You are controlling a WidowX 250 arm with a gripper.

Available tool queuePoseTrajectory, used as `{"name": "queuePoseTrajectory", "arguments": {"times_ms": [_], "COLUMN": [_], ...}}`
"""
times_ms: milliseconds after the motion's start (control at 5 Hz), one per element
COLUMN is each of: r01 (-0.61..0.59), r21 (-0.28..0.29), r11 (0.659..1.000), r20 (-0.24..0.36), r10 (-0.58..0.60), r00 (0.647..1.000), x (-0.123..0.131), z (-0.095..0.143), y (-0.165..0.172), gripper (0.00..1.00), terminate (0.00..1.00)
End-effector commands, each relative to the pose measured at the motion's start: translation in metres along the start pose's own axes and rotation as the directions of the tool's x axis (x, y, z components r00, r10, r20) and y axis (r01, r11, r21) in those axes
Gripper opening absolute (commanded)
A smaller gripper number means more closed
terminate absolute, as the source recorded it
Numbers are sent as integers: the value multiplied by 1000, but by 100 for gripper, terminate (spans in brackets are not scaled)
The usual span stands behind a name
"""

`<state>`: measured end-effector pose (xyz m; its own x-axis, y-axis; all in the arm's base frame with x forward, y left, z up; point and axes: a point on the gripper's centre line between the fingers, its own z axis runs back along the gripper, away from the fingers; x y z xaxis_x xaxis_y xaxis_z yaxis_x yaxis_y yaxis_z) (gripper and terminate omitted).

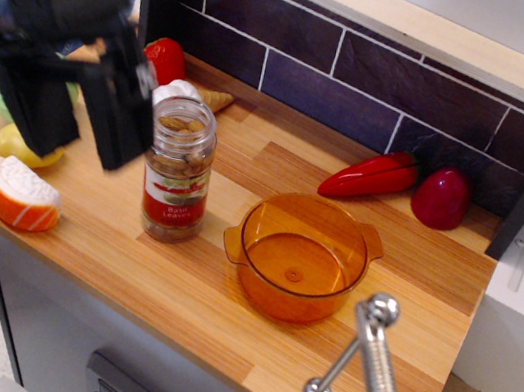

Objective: Pour almonds in pot

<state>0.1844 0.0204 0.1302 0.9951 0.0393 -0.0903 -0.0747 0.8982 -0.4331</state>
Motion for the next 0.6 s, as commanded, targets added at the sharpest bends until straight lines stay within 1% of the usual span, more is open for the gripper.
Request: {"name": "queuePoseTrajectory", "arguments": {"times_ms": [0,200,400], "r01": [-404,-629,-814], "r21": [-210,-257,-263], "r11": [890,734,517], "r20": [69,36,-3], "r10": [426,658,844], "r00": [902,752,537], "x": [29,37,55], "z": [25,26,23], "y": [40,55,65], "gripper": [100,100,100], "terminate": [0,0,0]}}
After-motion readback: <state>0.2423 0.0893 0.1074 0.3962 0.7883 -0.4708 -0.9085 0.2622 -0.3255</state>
